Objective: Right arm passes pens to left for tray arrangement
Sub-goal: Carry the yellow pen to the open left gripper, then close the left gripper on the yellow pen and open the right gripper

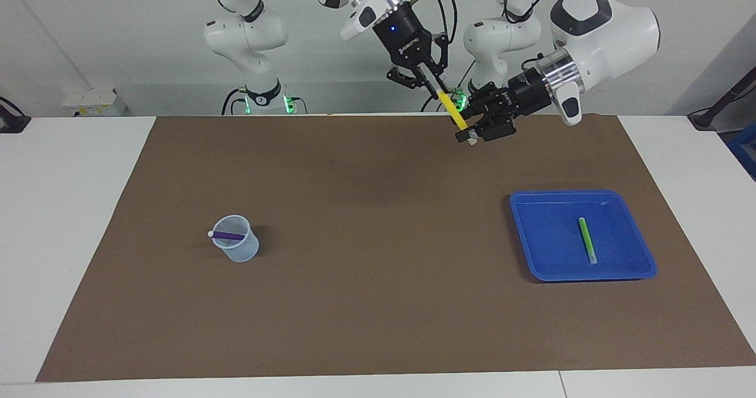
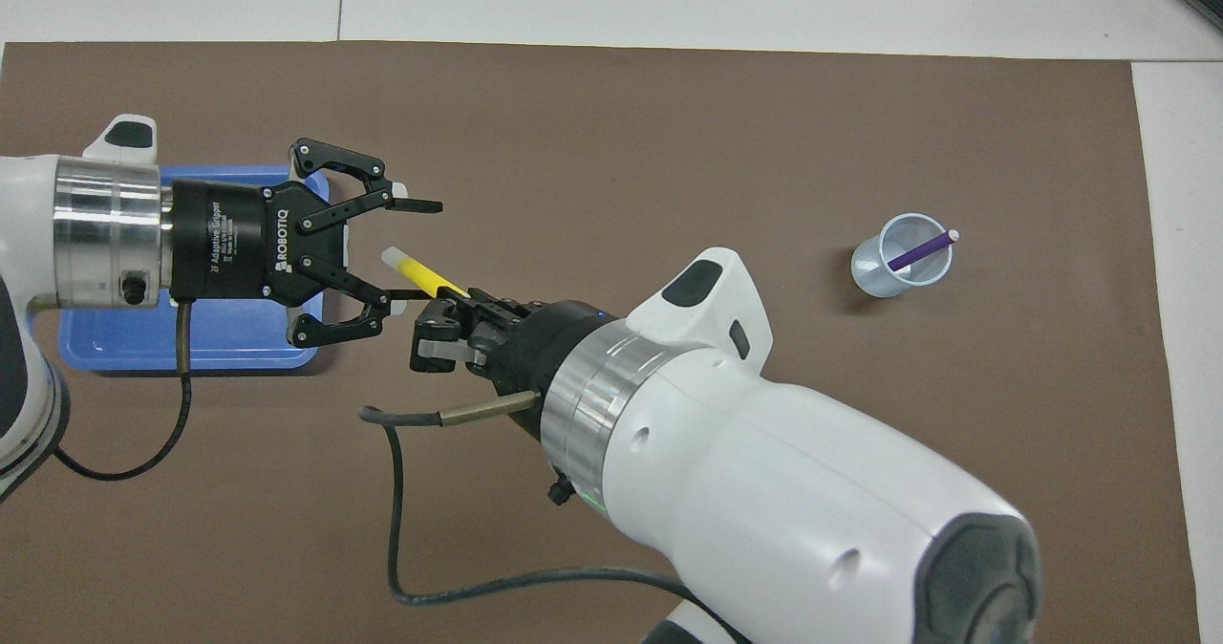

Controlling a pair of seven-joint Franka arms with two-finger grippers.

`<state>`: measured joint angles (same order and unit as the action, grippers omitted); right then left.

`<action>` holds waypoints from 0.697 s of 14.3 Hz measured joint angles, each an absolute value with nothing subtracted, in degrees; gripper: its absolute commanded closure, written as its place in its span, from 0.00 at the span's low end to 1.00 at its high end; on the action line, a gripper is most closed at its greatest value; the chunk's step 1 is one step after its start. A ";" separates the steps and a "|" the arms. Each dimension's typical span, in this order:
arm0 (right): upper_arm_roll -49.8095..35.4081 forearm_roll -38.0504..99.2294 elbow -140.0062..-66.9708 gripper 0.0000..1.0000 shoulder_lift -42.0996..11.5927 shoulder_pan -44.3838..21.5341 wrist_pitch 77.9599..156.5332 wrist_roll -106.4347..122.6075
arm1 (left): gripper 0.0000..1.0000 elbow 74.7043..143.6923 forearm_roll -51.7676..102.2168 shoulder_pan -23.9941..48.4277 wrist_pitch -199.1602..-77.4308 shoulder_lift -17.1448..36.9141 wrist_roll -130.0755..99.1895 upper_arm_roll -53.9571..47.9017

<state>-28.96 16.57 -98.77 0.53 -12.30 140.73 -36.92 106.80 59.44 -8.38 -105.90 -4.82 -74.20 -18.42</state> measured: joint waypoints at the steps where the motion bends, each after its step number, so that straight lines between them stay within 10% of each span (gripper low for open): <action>1: -28.96 16.57 -98.77 1.00 0.52 -12.31 140.73 -36.92 | 0.55 106.80 59.43 -8.46 -105.33 -4.91 -74.19 -18.30; 5: -28.95 16.57 -98.77 1.00 0.51 -12.32 140.73 -36.92 | 1.00 106.80 59.43 -8.51 -104.29 -5.30 -74.03 -18.10; 10: -28.62 16.54 -98.60 1.00 0.41 -12.24 141.27 -36.92 | 1.00 106.89 59.15 -8.51 -103.29 -5.51 -70.70 -18.09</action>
<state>-28.62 16.54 -98.60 0.41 -12.24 141.27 -36.92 106.89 59.15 -8.51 -103.29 -5.51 -70.70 -18.09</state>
